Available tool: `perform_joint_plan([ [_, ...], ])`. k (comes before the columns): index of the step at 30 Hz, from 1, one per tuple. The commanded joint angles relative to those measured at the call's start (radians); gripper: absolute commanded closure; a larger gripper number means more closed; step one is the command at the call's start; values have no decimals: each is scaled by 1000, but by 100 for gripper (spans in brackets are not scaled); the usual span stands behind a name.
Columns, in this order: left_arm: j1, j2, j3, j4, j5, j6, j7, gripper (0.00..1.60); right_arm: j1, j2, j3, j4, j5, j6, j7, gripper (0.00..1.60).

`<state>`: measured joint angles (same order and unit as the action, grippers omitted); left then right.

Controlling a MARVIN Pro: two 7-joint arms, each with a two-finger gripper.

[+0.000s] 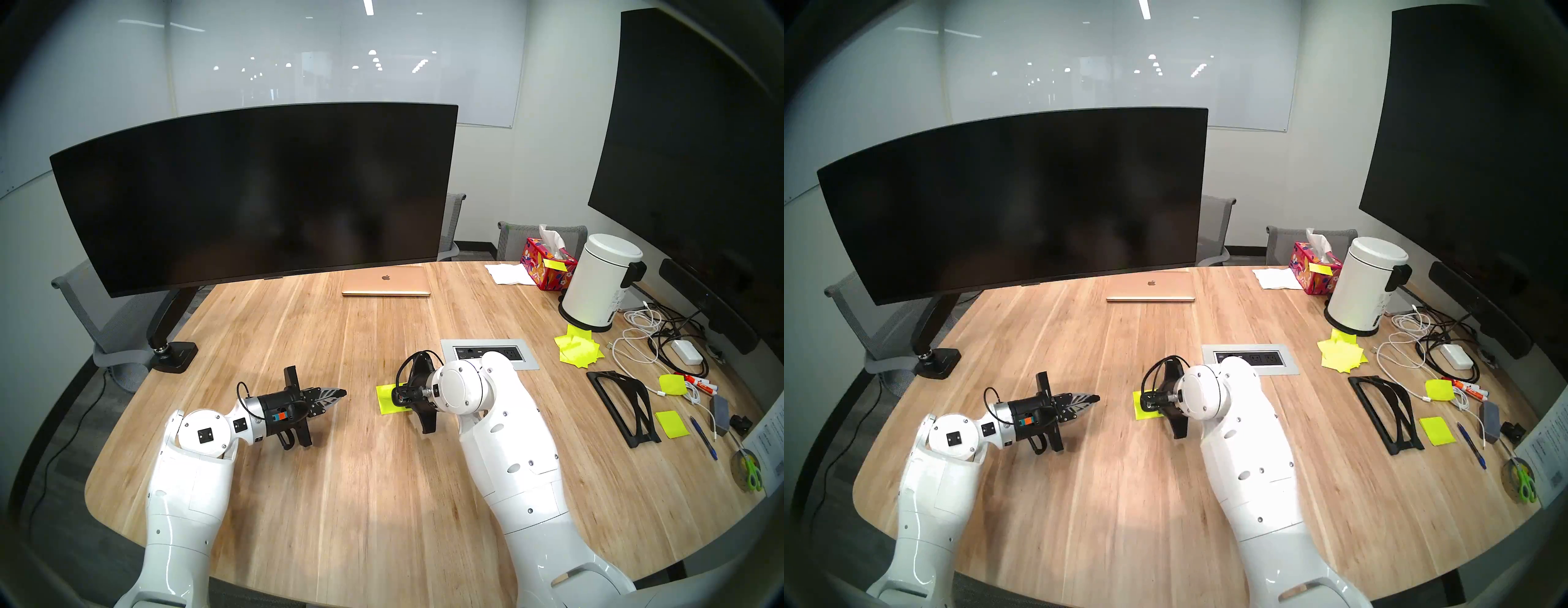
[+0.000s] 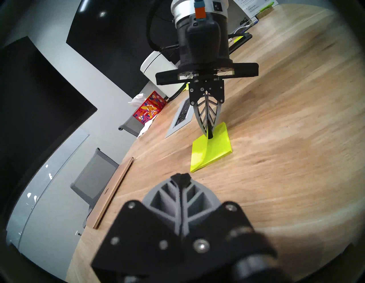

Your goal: Peel one sticky note off the pad and stick it onto the monitor, then press it flat

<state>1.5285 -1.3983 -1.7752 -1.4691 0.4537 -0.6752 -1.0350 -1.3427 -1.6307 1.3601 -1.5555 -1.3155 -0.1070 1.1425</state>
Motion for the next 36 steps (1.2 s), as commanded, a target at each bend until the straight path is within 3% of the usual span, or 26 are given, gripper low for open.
perform_joint_plan([
  [1, 12, 1, 2, -27, 8, -2, -2, 160, 21, -22, -4, -3, 9, 2, -21, 160],
  [12, 17, 0, 19, -9, 36, -6, -4, 160, 34, -29, -3, 10, 14, 10, -36, 160],
  [36, -46, -3, 50, -7, 50, 36, -17, 160, -3, -23, -32, 4, 46, 36, -80, 160],
])
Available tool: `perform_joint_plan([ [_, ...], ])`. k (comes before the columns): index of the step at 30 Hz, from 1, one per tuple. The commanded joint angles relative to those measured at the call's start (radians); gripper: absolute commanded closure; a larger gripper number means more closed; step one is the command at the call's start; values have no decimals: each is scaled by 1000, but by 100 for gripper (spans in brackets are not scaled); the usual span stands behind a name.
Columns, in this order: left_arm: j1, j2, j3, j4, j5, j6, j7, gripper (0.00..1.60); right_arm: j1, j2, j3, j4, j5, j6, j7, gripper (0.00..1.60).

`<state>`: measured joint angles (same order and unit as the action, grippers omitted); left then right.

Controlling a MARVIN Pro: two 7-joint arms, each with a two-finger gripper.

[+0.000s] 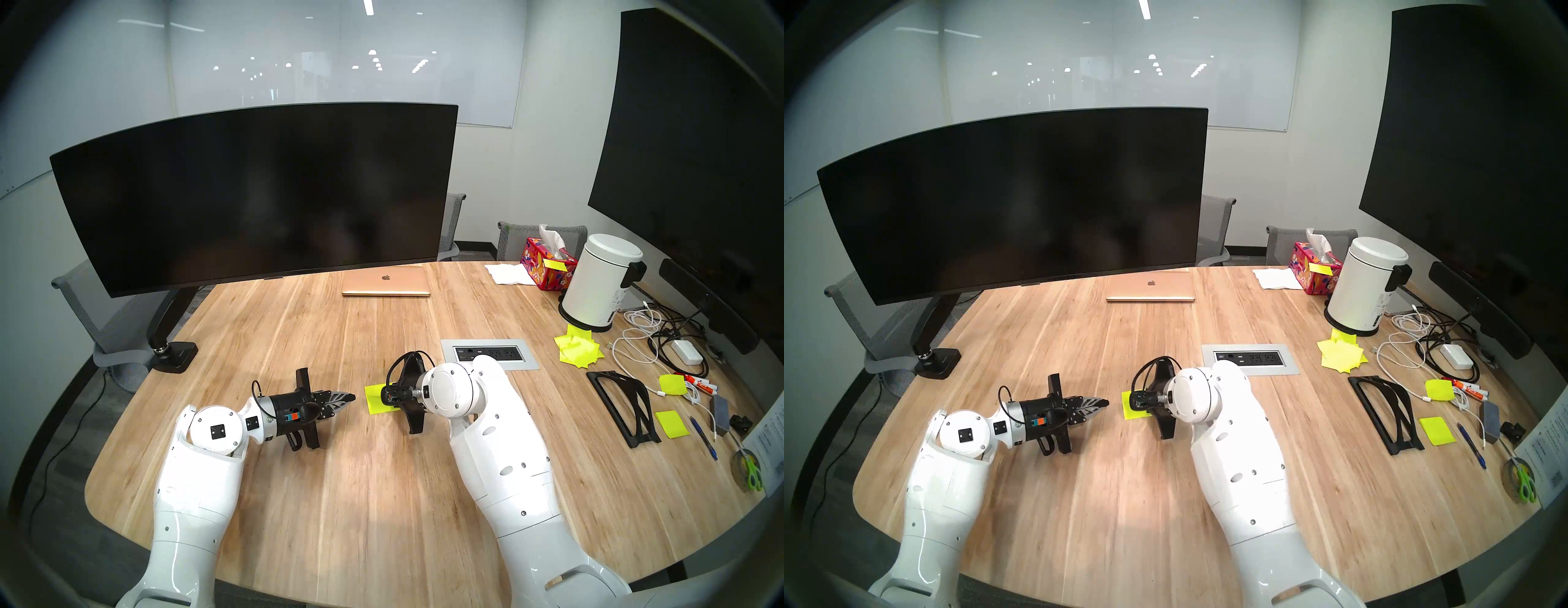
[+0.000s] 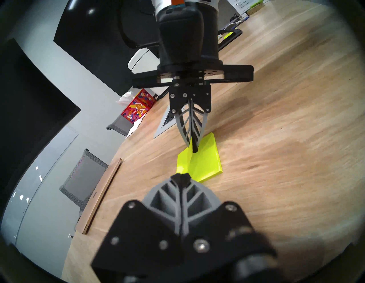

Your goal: Peel one sticky note off the pad and stick it onto the monitor, then press it flat

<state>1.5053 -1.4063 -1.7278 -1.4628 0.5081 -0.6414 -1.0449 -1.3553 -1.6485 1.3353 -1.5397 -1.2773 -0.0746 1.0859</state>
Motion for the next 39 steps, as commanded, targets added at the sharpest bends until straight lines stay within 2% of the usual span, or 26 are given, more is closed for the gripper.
perform_joint_plan([
  [1, -24, 7, 4, -14, -5, 4, -11, 160, 13, -7, -9, -8, 6, 7, -28, 160],
  [14, -13, 18, 7, -29, -24, 13, -53, 160, 54, -25, -9, 52, 6, 12, -70, 160],
  [28, 4, 9, 18, -32, -8, 15, -66, 160, 93, -18, 20, 76, 25, 0, -62, 160],
  [39, 5, 7, 9, -33, 1, 16, -53, 160, 71, -26, 26, -12, 34, -7, -24, 160],
])
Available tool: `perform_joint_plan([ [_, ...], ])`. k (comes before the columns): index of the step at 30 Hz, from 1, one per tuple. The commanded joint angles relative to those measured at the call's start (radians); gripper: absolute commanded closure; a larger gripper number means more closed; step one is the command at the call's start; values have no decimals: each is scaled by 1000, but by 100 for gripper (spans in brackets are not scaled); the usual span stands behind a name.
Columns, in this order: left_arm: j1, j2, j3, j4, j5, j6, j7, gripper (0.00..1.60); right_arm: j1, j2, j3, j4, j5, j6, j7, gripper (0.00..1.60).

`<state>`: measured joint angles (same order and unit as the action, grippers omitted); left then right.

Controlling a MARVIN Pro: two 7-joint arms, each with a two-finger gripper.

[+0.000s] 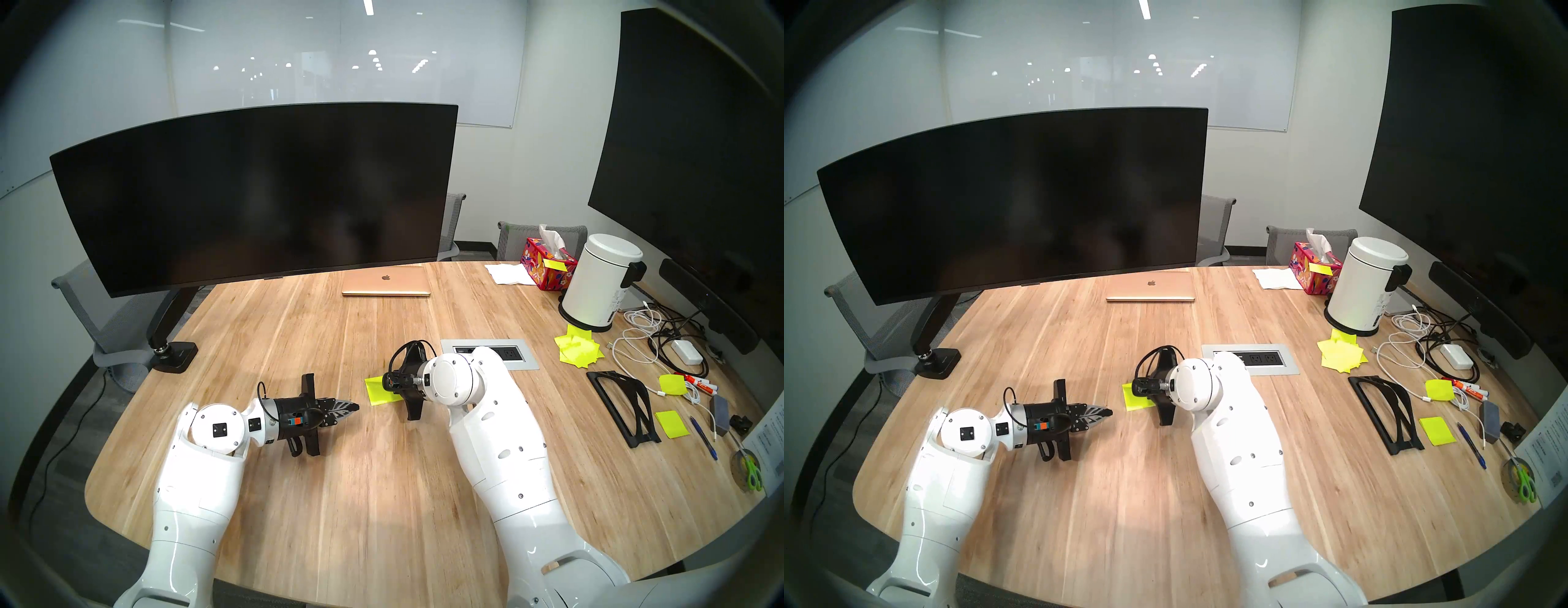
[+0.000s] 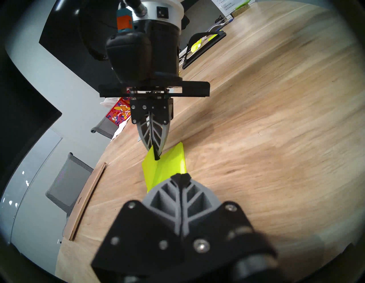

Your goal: Peel one sticky note off the pad and stick it onto the monitor, then press it flat

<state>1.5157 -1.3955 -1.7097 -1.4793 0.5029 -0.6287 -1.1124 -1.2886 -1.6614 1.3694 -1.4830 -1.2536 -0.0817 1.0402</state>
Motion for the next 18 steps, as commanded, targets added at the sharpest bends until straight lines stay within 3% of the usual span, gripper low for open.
perform_joint_plan([
  [1, -7, -4, -11, -13, 11, 4, 20, 160, 2, -14, -8, -74, 10, 0, 26, 160],
  [18, -51, -15, -42, 34, 58, -12, 64, 160, -33, -4, -18, -124, 6, 15, 51, 160],
])
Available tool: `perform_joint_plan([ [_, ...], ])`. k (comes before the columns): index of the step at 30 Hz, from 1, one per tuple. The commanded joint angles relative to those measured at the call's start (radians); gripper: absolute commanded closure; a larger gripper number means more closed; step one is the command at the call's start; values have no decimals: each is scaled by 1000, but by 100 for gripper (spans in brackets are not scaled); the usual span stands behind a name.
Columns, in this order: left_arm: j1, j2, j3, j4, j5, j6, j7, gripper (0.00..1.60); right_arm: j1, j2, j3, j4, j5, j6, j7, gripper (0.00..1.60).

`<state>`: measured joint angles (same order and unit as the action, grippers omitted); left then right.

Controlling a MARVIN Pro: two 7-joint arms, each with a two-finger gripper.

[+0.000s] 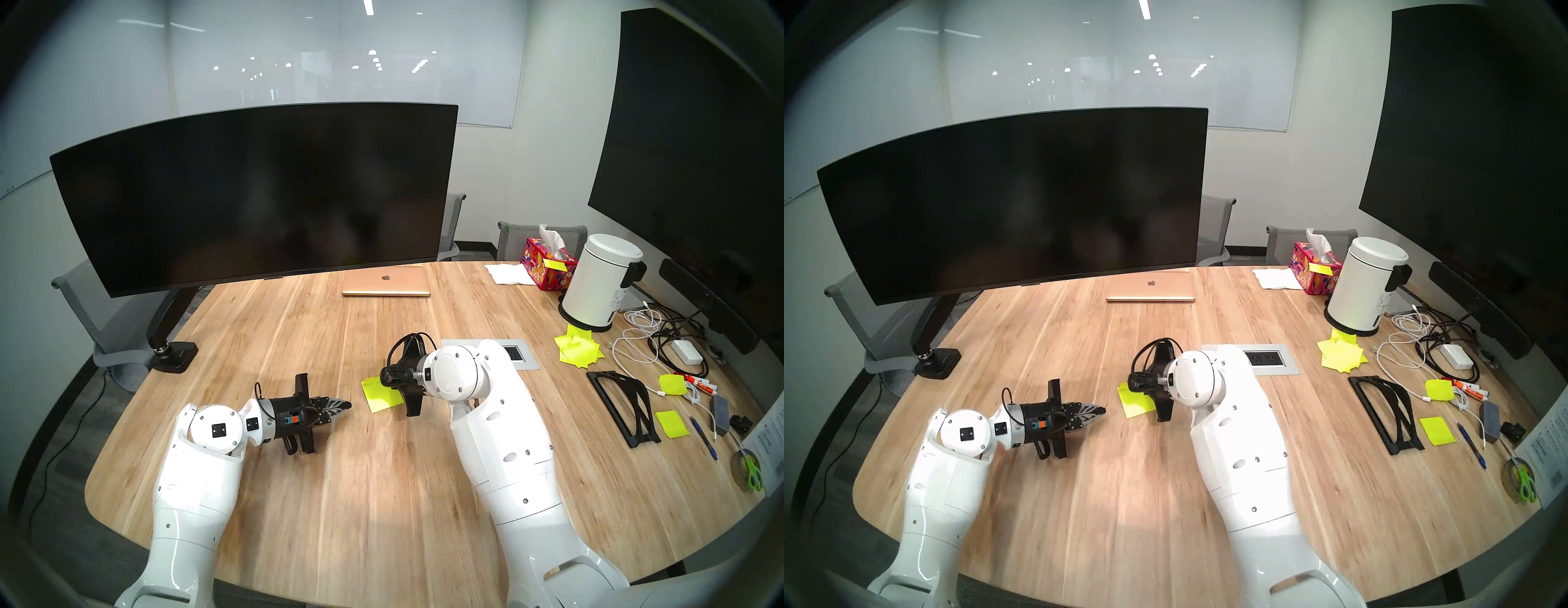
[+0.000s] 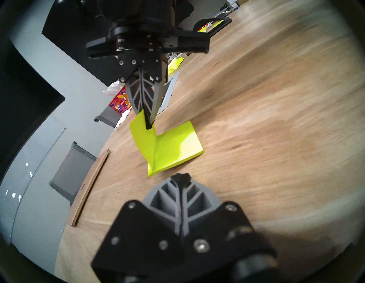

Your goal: Peel one sticky note off the pad and stick it onto the monitor, then press it flat

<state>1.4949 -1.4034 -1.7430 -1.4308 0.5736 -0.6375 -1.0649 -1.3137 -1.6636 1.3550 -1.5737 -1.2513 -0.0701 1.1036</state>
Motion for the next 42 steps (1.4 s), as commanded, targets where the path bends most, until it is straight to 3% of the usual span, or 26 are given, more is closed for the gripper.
perform_joint_plan([
  [1, -33, -8, -10, -17, -14, -3, 17, 160, -10, -1, -5, -33, 6, 6, -12, 160],
  [18, -17, -24, 38, -76, -38, -9, -46, 160, -31, 5, -11, -37, 7, 17, -30, 160],
  [29, 3, -31, 44, -86, -31, 9, -70, 160, 9, -2, -1, -27, 14, 19, -5, 160],
  [42, -24, -40, 56, -91, -30, 26, -76, 160, -3, -5, -14, -60, 23, 25, 26, 160],
])
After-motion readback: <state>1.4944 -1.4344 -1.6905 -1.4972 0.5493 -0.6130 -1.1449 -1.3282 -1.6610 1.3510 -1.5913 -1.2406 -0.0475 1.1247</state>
